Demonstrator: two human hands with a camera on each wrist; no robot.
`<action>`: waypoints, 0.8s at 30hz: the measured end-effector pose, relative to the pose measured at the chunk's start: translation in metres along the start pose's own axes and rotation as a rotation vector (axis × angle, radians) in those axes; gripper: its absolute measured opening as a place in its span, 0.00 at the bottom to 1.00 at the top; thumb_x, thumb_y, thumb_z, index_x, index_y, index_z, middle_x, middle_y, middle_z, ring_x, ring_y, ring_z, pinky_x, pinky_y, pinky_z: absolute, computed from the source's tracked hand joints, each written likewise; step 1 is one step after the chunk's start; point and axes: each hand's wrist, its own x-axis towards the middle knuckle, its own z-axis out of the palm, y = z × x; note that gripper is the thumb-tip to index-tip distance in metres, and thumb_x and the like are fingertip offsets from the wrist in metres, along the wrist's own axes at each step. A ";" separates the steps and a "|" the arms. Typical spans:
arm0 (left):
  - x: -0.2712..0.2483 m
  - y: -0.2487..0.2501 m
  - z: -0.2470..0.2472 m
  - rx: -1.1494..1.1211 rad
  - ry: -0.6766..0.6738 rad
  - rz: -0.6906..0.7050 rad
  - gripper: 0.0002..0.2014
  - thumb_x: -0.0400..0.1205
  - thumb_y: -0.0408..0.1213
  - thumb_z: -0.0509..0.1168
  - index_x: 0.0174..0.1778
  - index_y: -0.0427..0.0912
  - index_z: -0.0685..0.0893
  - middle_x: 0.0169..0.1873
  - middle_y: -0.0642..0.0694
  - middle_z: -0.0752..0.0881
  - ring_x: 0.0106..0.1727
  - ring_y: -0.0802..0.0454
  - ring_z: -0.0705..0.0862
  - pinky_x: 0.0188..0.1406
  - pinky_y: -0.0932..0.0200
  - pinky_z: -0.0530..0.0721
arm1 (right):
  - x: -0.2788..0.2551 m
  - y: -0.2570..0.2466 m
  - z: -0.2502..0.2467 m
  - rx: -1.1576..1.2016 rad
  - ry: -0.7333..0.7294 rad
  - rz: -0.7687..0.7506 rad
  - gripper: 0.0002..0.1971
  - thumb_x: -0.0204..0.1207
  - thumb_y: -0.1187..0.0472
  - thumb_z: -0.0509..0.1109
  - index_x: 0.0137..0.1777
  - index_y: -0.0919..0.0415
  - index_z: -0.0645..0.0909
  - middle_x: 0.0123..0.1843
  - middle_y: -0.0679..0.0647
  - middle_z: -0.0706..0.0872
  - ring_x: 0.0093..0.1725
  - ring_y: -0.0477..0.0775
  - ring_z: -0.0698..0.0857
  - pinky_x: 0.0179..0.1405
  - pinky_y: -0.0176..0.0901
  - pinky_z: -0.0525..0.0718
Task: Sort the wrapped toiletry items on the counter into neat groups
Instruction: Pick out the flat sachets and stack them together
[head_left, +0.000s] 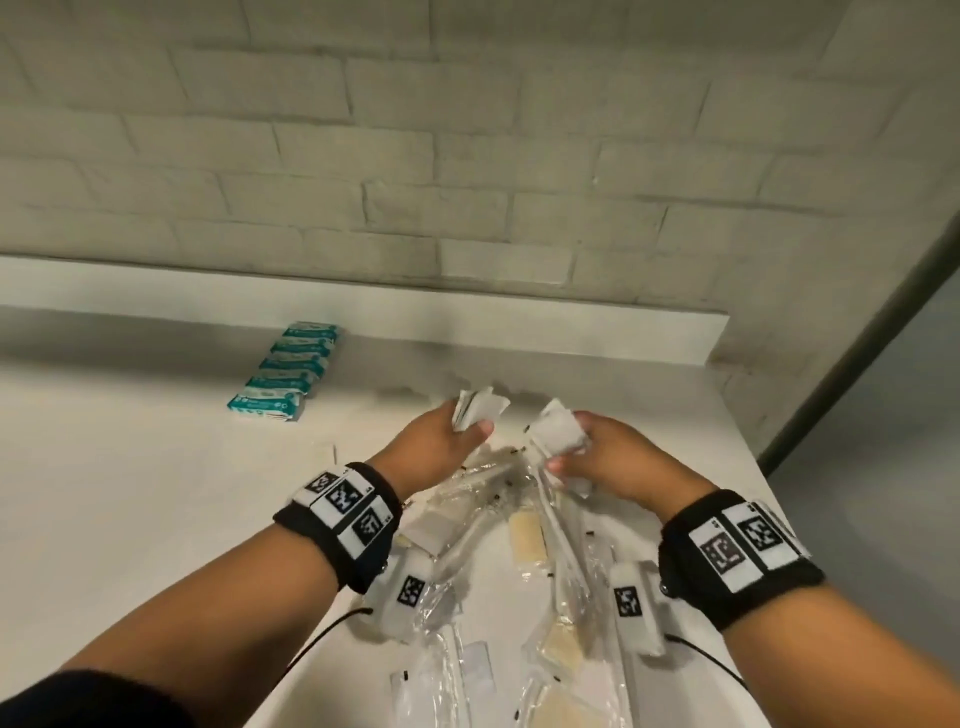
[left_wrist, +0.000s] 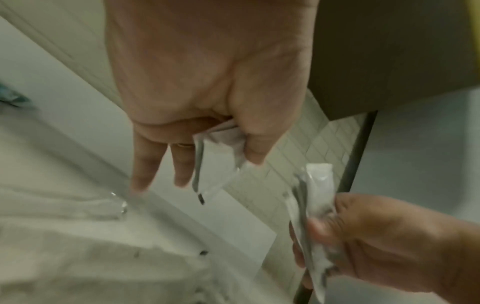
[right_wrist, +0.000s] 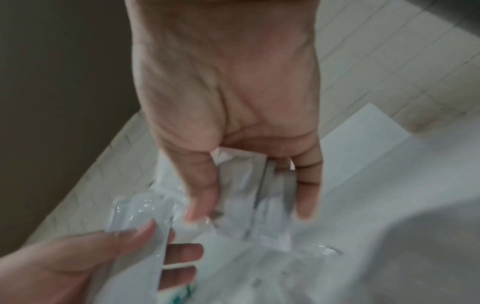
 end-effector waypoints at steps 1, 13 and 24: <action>-0.005 0.002 0.000 -0.209 0.024 0.002 0.22 0.85 0.54 0.57 0.74 0.53 0.72 0.63 0.48 0.85 0.66 0.45 0.82 0.66 0.46 0.80 | 0.000 -0.006 0.001 0.134 0.044 -0.058 0.22 0.70 0.57 0.78 0.64 0.51 0.80 0.56 0.50 0.90 0.57 0.52 0.88 0.62 0.49 0.83; -0.071 0.015 0.004 -1.023 -0.150 0.080 0.19 0.81 0.31 0.66 0.68 0.42 0.81 0.56 0.38 0.88 0.55 0.44 0.88 0.51 0.51 0.88 | -0.025 -0.065 0.064 0.296 0.215 -0.226 0.19 0.75 0.43 0.71 0.57 0.54 0.86 0.54 0.58 0.90 0.47 0.53 0.92 0.47 0.49 0.89; -0.105 -0.020 -0.039 -1.176 -0.080 -0.013 0.13 0.85 0.31 0.59 0.66 0.40 0.78 0.57 0.38 0.89 0.56 0.40 0.89 0.49 0.46 0.88 | -0.036 -0.097 0.079 0.559 0.482 -0.411 0.12 0.77 0.70 0.70 0.58 0.61 0.88 0.53 0.54 0.90 0.50 0.46 0.88 0.53 0.39 0.83</action>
